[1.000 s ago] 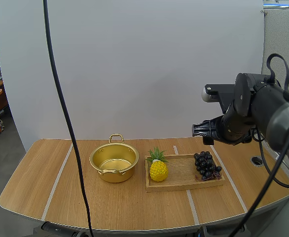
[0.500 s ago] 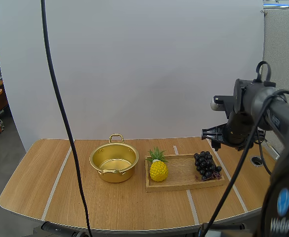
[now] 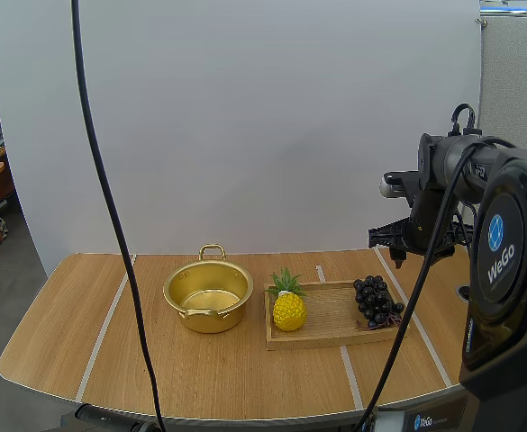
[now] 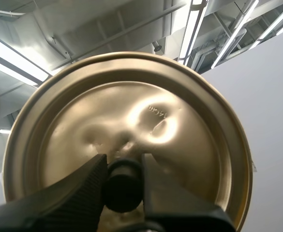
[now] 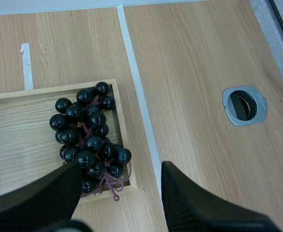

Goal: Open the pot, put the grape inside, and close it

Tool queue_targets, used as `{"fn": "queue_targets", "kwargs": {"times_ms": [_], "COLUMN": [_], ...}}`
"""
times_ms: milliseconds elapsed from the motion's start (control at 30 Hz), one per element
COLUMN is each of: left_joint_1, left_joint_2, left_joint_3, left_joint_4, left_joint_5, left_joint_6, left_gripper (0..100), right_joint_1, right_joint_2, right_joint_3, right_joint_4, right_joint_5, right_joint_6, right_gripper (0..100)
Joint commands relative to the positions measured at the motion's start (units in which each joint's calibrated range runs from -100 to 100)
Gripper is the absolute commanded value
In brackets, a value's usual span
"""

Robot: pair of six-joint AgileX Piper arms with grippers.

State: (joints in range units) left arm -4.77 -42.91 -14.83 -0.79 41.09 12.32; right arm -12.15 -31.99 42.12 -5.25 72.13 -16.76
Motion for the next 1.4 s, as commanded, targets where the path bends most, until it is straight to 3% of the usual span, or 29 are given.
{"fn": "queue_targets", "kwargs": {"times_ms": [0, 1200, 1267, 1300, 1367], "left_joint_1": [-0.11, -0.11, -0.11, -0.11, -0.11], "left_joint_2": [-0.33, -0.33, -0.33, -0.33, -0.33], "left_joint_3": [-0.41, -0.41, -0.41, -0.41, -0.41], "left_joint_4": [0.30, 0.30, 0.30, 0.30, 0.30], "left_joint_5": [-1.92, -1.92, -1.92, -1.92, -1.92], "left_joint_6": [-0.29, -0.29, -0.29, -0.29, -0.29], "left_gripper": [0, 0, 0, 0, 0], "right_joint_1": [-0.28, -0.28, -0.28, -0.28, -0.28], "right_joint_2": [-1.23, -1.86, -1.86, -1.86, -1.86], "right_joint_3": [-0.42, -0.42, -0.42, -0.42, -0.42], "right_joint_4": [-0.62, 0.27, 0.28, 0.44, 1.33], "right_joint_5": [-0.27, -1.51, -0.84, -0.67, -0.49], "right_joint_6": [-0.05, -0.05, -0.05, -0.05, -0.20], "right_gripper": [82, 82, 87, 100, 100]}}
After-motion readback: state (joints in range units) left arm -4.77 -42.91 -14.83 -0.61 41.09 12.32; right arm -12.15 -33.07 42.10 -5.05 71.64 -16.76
